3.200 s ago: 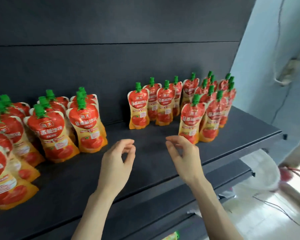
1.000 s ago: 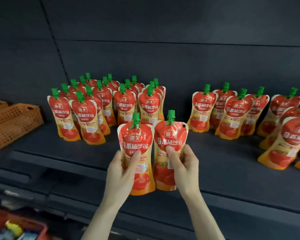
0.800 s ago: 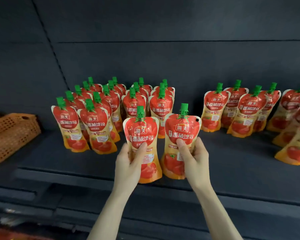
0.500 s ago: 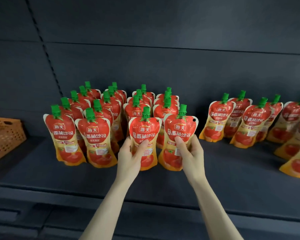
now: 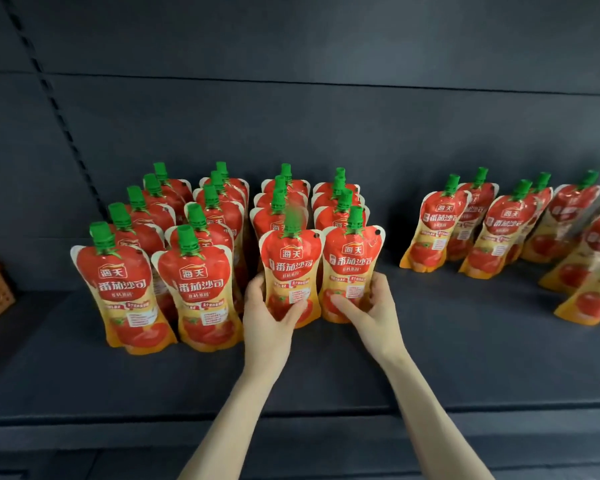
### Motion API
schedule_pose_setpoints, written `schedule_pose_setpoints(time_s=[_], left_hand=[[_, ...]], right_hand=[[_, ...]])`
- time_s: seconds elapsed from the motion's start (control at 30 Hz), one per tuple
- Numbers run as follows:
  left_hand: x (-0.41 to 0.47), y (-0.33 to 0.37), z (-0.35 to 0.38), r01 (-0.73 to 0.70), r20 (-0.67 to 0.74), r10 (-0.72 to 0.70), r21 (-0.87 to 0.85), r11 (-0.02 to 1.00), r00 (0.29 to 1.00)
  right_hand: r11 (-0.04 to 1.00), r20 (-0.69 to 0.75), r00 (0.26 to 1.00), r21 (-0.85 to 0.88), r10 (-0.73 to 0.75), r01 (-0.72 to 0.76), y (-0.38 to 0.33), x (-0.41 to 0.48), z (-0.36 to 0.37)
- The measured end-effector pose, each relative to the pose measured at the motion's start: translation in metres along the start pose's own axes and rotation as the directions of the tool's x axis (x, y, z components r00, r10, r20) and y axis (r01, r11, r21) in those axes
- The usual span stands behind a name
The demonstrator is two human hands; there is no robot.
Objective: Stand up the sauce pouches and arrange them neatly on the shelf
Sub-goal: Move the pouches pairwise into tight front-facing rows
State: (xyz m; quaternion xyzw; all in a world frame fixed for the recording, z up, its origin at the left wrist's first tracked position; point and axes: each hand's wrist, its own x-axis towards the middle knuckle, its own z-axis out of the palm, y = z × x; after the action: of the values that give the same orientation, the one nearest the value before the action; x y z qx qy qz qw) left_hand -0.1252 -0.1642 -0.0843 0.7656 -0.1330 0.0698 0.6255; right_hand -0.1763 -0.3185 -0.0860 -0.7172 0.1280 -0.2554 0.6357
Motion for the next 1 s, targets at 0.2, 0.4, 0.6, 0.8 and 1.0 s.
schedule_pose_setpoints(time_s=[0.2,0.4,0.6,0.8,1.0], left_hand=[[-0.005,-0.002,0.0,-0.051,-0.043,0.056,0.104,0.993,0.998],[-0.005,-0.001,0.0,-0.028,-0.094,0.044,0.158,0.987,0.995],[-0.002,-0.004,0.003,-0.033,-0.108,0.055,0.2,0.979,0.993],[0.0,-0.005,0.005,-0.044,-0.116,0.073,0.233,0.972,0.991],[0.003,-0.006,0.008,-0.036,-0.123,0.074,0.283,0.958,0.99]], right_hand=[[0.993,-0.088,0.996,-0.12,-0.003,-0.007,0.002,-0.003,0.004],[0.977,-0.152,0.988,-0.213,-0.036,0.003,-0.006,-0.009,0.007],[0.968,-0.133,0.99,-0.251,-0.037,0.002,-0.006,-0.009,0.009],[0.963,-0.116,0.993,-0.269,-0.034,0.002,-0.004,-0.005,0.01],[0.962,-0.104,0.994,-0.273,-0.024,-0.005,-0.005,-0.001,0.012]])
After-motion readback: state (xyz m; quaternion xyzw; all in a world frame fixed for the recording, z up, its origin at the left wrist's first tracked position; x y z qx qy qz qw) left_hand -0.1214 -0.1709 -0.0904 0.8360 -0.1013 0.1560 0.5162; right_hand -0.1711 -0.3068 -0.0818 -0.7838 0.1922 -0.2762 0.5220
